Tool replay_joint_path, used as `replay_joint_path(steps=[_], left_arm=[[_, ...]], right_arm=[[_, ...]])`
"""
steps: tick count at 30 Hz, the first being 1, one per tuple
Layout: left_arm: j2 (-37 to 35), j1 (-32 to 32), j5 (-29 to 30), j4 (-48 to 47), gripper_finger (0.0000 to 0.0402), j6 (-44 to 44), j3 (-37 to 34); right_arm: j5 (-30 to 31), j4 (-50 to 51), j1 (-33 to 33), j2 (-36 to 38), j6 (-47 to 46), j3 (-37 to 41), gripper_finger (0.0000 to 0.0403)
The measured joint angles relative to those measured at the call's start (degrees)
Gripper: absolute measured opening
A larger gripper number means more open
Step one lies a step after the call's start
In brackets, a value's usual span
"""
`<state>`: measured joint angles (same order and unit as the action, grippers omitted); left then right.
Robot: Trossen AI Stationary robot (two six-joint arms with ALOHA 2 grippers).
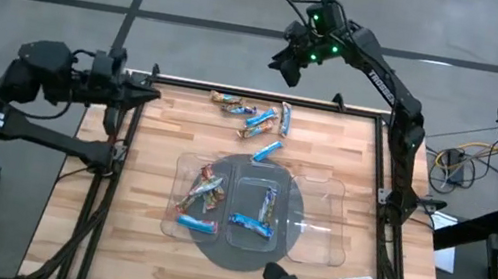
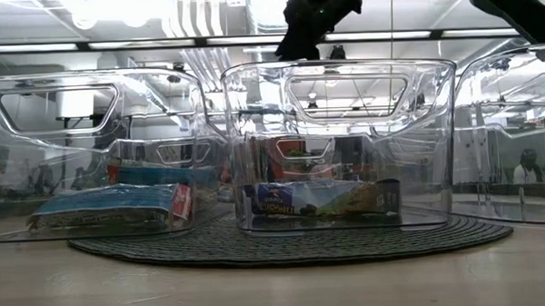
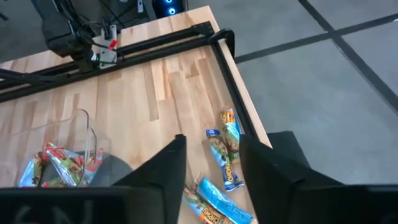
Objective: Pick and place Granola Bars by type
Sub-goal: Put the blue granola bar into the middle transparent bin
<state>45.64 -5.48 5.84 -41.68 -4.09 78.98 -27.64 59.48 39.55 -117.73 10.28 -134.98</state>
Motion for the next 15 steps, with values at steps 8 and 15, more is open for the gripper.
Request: replay_joint_path(steps=[8, 15], left_arm=[[1.88, -4.68, -6.1, 3.02, 0.0, 1.31, -0.38], [3.22, -14.43, -14.65, 5.39, 0.0, 1.26, -2.95]], right_arm=[[0.1, 0.13, -0.02, -0.52, 0.22, 0.0, 0.018], [0.13, 0.58, -0.02, -0.5, 0.41, 0.0, 0.018]])
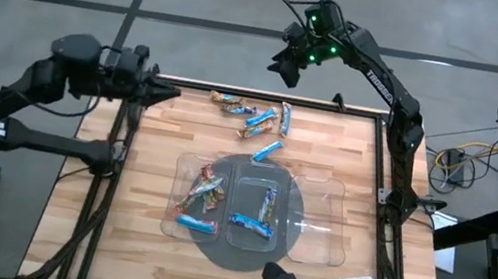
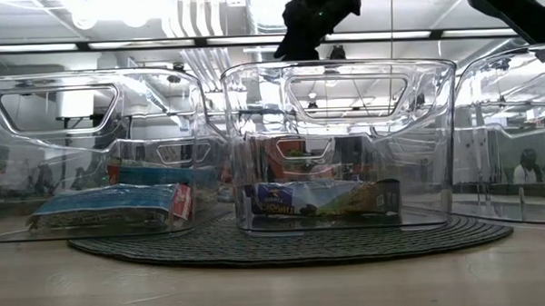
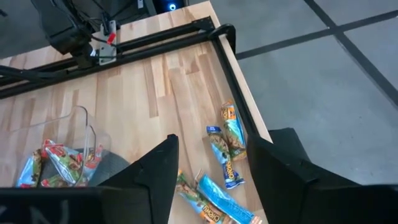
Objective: Pick and place Granola Bars by type
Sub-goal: Put the blue granola bar into the middle transparent bin
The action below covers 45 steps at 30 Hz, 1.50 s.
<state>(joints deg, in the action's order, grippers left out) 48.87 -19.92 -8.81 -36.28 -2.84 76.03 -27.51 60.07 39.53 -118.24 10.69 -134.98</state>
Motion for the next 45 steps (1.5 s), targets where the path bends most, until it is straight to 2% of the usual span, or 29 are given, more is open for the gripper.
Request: replay_joint_path(steps=[11, 26, 30, 39, 45], left_arm=[[0.75, -10.55, -2.31, -6.43, 0.0, -0.07, -0.44], [2.75, -11.98, -2.74, -8.39, 0.0, -0.13, -0.44], [2.78, -12.03, -2.74, -8.36, 0.0, -0.1, -0.44], [2.95, -12.12, -2.72, -8.4, 0.0, -0.19, -0.44], [2.97, -12.13, -2.73, -8.56, 0.0, -0.61, -0.44]], right_arm=[[0.94, 5.93, 0.24, -2.47, 2.12, 0.11, 0.018], [0.93, 6.95, 0.24, -7.68, 3.27, 0.11, 0.0182], [4.16, 7.17, -0.08, -8.31, 3.13, 0.11, 0.0203], [13.28, 4.95, -2.37, -11.22, 7.67, 0.09, 0.0288], [13.78, 1.82, -3.43, -13.07, 10.44, 0.09, 0.031]])
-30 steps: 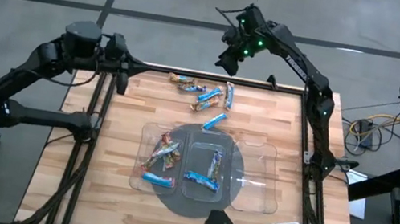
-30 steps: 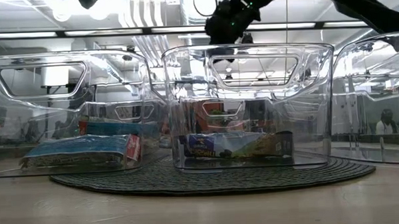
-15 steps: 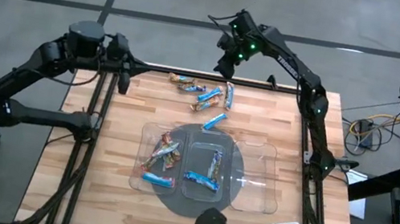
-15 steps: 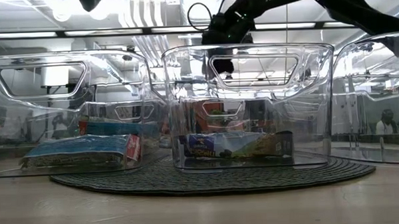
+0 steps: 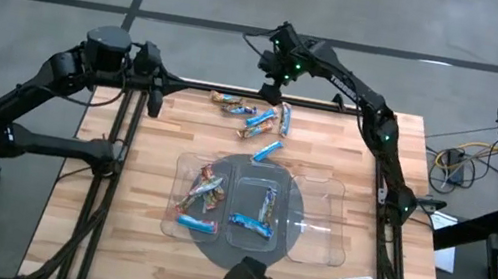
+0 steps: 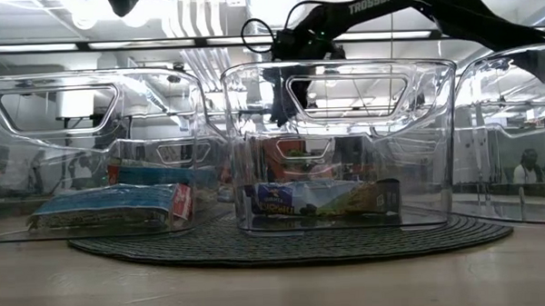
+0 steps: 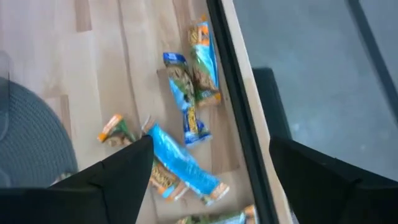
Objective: Pick and place Granola Bars by type
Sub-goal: Put the blue granola bar into the middle transparent bin
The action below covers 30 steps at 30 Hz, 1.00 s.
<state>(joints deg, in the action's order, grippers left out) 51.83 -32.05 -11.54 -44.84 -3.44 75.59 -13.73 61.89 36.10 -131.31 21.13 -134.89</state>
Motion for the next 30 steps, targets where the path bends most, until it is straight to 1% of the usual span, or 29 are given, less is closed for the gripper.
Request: replay_joint_path(steps=[3, 8, 14, 19, 27, 30], left_arm=[[0.07, -0.02, 0.01, -0.04, 0.0, 0.0, 0.0], [0.13, -0.03, 0.01, -0.22, 0.0, 0.0, 0.0], [0.13, -0.03, 0.01, -0.22, 0.0, -0.1, 0.0], [0.13, -0.1, 0.02, -0.22, 0.0, -0.16, 0.0], [0.13, -0.12, 0.54, -0.17, 0.0, -0.67, -0.47], [0.13, -0.12, 0.65, -0.2, 0.0, -1.18, -0.75]], right_arm=[[0.04, -0.24, -0.71, -1.56, 1.87, 0.0, 0.0309], [-0.23, -0.22, -1.77, -4.5, 1.2, 0.0, 0.0302], [-1.79, -1.03, -2.64, -7.58, 2.34, 0.0, 0.0291], [-1.93, -1.46, -2.74, -9.79, 3.08, 0.0, 0.0281], [-1.77, -7.97, -2.74, -11.59, 3.09, -0.03, 0.0274], [-1.72, -8.49, -2.73, -11.91, 3.12, 0.1, 0.0273]])
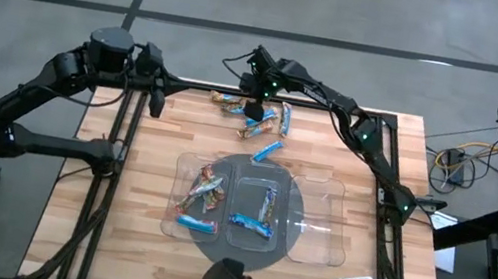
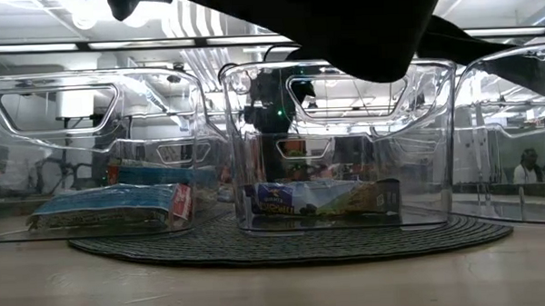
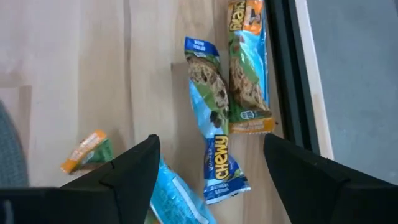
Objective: Pick and place Granola Bars by type
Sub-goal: Put the blue granola bar into the middle transparent bin
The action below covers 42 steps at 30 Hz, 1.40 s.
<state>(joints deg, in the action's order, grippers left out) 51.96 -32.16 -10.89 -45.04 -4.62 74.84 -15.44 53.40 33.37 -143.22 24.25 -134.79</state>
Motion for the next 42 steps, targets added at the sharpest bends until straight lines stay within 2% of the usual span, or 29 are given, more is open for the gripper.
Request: replay_joint_path(steps=[24, 31, 42], left_arm=[[0.0, -0.09, 0.5, 0.0, 0.0, -0.04, -0.13], [0.0, -0.09, 0.5, 0.02, 0.0, -0.13, -0.13], [1.62, -0.09, 0.45, 0.02, 0.0, -0.52, -0.13]], right_arm=[[0.61, -0.26, 1.24, -3.1, -3.03, 0.4, 0.0253], [0.63, 3.8, 1.41, -3.1, -1.73, 0.4, 0.0245], [2.13, 3.71, 1.88, -3.12, -0.49, 0.56, 0.0238]])
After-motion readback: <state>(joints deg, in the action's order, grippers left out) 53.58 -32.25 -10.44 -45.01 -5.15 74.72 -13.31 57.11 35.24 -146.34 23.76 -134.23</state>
